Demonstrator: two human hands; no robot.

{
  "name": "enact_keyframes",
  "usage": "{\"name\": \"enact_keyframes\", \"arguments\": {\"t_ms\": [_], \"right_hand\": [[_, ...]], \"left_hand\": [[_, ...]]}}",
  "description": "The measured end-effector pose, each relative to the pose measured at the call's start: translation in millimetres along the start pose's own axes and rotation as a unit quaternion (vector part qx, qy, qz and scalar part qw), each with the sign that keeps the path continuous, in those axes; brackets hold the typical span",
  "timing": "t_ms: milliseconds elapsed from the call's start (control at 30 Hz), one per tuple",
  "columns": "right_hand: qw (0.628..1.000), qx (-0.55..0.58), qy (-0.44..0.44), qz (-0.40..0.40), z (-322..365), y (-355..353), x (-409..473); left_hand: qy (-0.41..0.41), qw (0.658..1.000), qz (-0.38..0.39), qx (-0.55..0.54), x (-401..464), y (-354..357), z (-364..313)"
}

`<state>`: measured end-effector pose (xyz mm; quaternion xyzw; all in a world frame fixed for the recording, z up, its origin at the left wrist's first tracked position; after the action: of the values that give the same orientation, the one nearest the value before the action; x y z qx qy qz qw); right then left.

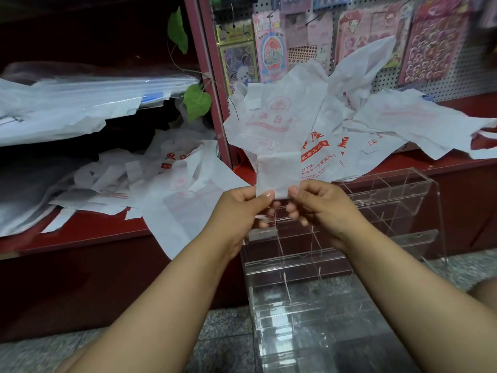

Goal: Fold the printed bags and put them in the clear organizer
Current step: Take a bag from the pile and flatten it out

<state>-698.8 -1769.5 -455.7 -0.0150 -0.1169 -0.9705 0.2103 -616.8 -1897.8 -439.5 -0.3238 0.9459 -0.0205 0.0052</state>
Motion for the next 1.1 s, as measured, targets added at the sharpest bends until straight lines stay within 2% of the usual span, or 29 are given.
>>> {"name": "enact_keyframes", "arguments": {"t_ms": [100,200,367,500,633,800,900,1000,1100], "right_hand": [[0.996,-0.048,-0.071,-0.015,2,-4,3],[0.99,-0.094,-0.108,-0.02,2,-6,3],[0.996,0.055,-0.059,-0.035,2,-2,3],[0.99,0.043,-0.085,-0.104,1,-9,5],[0.984,0.007,-0.118,-0.135,3,-13,4],[0.99,0.073,-0.039,-0.11,3,-9,7],[0.995,0.021,-0.058,-0.081,11,-12,8],[0.991,-0.066,-0.093,-0.068,16,-16,11],[0.978,-0.158,-0.13,-0.046,20,-13,14]], "left_hand": [[0.058,0.998,-0.012,0.014,1,-4,-5],[0.121,0.988,-0.06,0.073,2,-8,-7],[0.209,0.964,-0.063,0.152,0,-2,-6],[0.191,0.971,-0.055,0.131,-4,2,-4],[0.156,0.982,-0.054,0.097,-4,3,1],[0.148,0.982,-0.055,0.104,-2,4,6],[0.147,0.979,-0.056,0.131,1,4,6],[0.121,0.985,-0.049,0.113,5,5,3],[0.149,0.979,-0.041,0.134,11,5,-3]]}}
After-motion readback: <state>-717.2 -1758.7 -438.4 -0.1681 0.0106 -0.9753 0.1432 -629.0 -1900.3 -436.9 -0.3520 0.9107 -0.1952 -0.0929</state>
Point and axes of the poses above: each hand's wrist, its own x-axis towards the middle knuckle, its own y-axis out of the palm, z = x × y, the point moved 5 cm from there along x, towards the middle knuckle, and after that the axes turned 13 degrees about -z, right-handed, at the moved point
